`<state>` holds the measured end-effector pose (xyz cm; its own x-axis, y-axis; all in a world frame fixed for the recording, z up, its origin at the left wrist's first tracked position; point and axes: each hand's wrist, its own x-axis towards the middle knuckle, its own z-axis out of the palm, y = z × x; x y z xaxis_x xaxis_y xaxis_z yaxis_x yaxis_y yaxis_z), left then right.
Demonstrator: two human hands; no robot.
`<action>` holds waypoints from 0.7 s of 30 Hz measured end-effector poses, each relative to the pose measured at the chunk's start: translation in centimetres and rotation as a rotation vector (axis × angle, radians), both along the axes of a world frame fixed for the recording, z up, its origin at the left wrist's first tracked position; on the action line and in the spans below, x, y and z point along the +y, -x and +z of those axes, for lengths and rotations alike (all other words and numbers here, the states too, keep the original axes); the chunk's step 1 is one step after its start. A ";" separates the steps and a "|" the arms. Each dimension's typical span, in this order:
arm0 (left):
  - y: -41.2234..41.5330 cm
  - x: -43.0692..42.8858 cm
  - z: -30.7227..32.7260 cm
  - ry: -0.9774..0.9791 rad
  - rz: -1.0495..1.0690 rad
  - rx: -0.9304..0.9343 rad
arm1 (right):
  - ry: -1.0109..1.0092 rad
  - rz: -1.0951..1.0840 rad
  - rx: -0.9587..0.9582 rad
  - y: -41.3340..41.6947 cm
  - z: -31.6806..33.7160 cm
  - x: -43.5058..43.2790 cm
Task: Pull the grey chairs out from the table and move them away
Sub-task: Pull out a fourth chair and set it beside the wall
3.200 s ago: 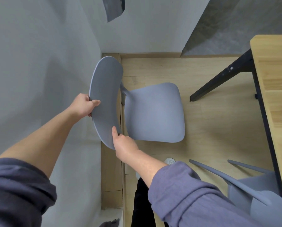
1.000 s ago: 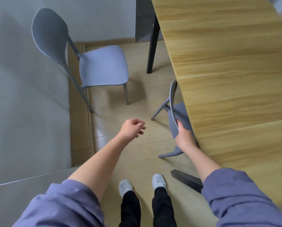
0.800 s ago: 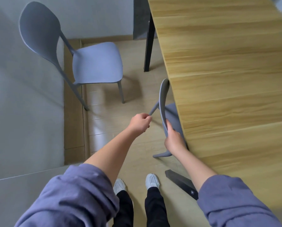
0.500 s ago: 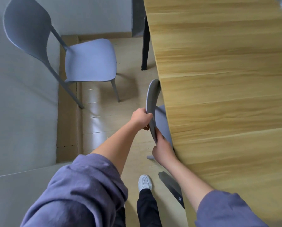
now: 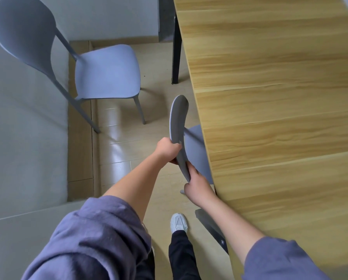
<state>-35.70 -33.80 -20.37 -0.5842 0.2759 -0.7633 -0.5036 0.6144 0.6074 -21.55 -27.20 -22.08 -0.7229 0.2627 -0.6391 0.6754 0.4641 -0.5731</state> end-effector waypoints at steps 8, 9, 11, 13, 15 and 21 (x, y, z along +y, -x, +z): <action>0.6 -6.1 -0.8 -0.017 0.062 0.045 | -0.020 0.306 -0.064 -0.6 -0.7 -3.1; 0.6 -6.8 -0.8 -0.016 0.070 0.047 | -0.015 0.334 -0.078 -0.6 -0.7 -3.4; 0.6 -8.2 -1.0 -0.009 0.086 0.052 | -0.008 0.387 -0.098 -0.3 -0.7 -4.2; 0.6 -9.3 -1.2 -0.011 0.105 0.059 | -0.007 0.433 -0.113 0.0 -0.6 -4.9; 0.7 -10.6 -1.4 -0.010 0.122 0.081 | -0.007 0.466 -0.126 0.4 -0.6 -5.9; 0.8 -13.7 -1.1 0.080 0.125 0.207 | -0.014 0.482 -0.138 1.0 -0.6 -9.1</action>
